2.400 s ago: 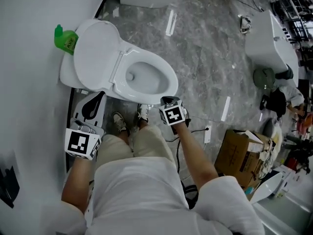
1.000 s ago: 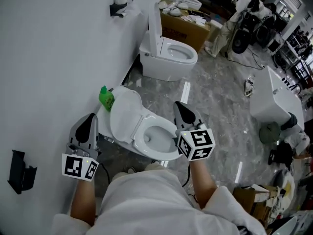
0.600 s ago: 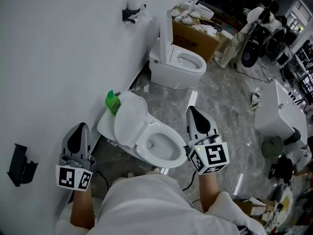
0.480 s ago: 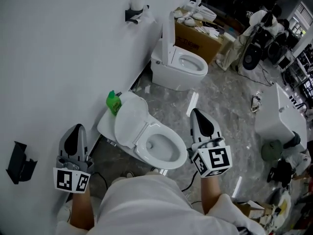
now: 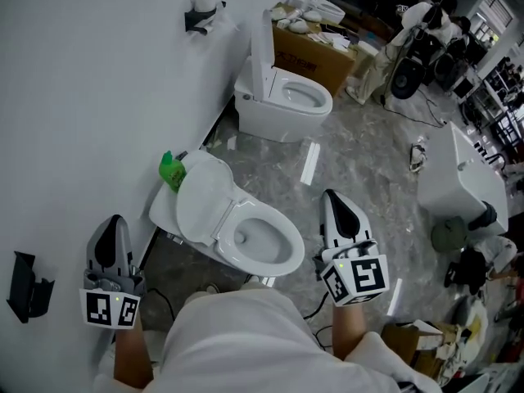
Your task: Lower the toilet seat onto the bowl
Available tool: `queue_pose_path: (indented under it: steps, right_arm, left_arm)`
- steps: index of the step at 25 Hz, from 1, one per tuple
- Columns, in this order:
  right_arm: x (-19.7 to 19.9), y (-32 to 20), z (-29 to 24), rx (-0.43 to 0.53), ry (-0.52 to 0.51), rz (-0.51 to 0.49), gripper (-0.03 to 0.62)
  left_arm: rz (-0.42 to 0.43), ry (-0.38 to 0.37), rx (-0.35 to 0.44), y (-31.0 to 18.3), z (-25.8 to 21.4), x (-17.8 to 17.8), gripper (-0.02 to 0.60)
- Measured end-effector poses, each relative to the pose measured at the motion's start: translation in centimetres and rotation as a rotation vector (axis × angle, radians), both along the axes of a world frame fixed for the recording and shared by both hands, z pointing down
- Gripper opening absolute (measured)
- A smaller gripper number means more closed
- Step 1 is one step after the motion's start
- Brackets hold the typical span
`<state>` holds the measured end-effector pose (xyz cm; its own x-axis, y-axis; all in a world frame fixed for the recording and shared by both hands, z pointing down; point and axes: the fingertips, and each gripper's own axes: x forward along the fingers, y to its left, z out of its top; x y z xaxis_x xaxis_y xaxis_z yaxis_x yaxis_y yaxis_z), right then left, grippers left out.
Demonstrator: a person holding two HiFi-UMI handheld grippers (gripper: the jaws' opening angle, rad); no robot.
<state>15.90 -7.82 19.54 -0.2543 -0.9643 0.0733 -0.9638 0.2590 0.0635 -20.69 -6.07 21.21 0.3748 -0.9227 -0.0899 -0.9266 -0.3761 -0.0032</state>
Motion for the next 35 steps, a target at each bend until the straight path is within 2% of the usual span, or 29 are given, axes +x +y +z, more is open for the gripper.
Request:
queue_pose_path:
  steps: [7, 19, 35]
  right_arm:
    - [0.4, -0.2, -0.3, 0.003, 0.001, 0.0, -0.003]
    - [-0.8, -1.1, -0.6, 0.007, 0.002, -0.038, -0.003]
    - [-5.1, -0.7, -0.5, -0.016, 0.019, -0.119, -0.003]
  left_arm:
    - [0.019, 0.003, -0.006, -0.2, 0.2, 1.1, 0.001]
    - [-0.012, 0.009, 0.006, 0.3, 0.0, 0.6, 0.0]
    - [-0.034, 0.035, 0.006, 2.6, 0.1, -1.3, 0.0]
